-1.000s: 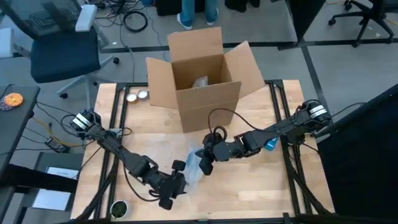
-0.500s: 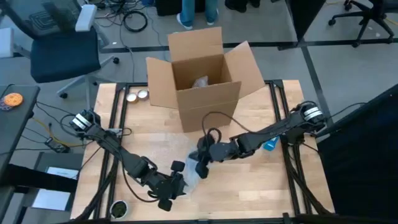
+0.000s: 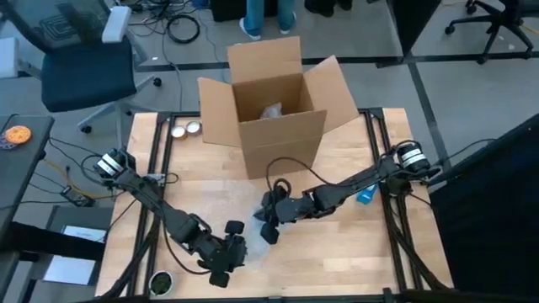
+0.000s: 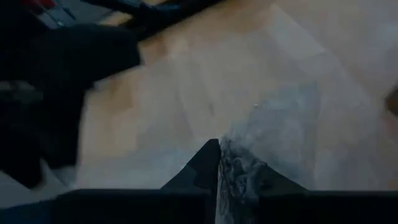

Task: Wrap mug
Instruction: Wrap the blue cup with bubble wrap

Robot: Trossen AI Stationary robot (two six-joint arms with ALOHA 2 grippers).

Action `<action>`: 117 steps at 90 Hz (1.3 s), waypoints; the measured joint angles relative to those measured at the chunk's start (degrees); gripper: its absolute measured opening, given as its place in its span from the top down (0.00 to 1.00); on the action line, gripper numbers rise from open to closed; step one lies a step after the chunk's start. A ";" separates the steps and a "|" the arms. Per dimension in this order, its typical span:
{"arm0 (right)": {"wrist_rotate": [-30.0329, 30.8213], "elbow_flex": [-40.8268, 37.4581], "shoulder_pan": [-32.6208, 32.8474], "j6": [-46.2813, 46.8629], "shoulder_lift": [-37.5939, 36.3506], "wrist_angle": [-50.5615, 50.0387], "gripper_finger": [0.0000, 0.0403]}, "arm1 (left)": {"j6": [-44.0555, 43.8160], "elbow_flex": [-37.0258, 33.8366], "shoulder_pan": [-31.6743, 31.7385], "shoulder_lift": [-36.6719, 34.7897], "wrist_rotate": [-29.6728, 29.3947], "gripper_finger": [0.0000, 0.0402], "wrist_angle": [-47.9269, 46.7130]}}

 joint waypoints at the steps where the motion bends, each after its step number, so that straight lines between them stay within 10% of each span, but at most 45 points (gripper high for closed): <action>1: -0.01 0.00 0.00 0.00 0.00 -0.01 1.00 | -0.03 0.00 -0.01 0.00 0.48 0.65 0.00; 38: -0.50 0.00 0.23 -1.11 0.00 -2.68 1.00 | -1.96 5.52 -1.14 -4.78 -5.39 0.64 -14.11; 70: -0.44 0.00 0.42 -1.92 0.00 -2.82 1.00 | 15.31 1.02 0.96 -2.74 -17.77 0.64 9.08; 117: -0.92 0.00 0.59 -0.96 -0.02 -2.51 1.00 | 3.90 -5.91 9.41 -1.05 -15.72 0.64 9.31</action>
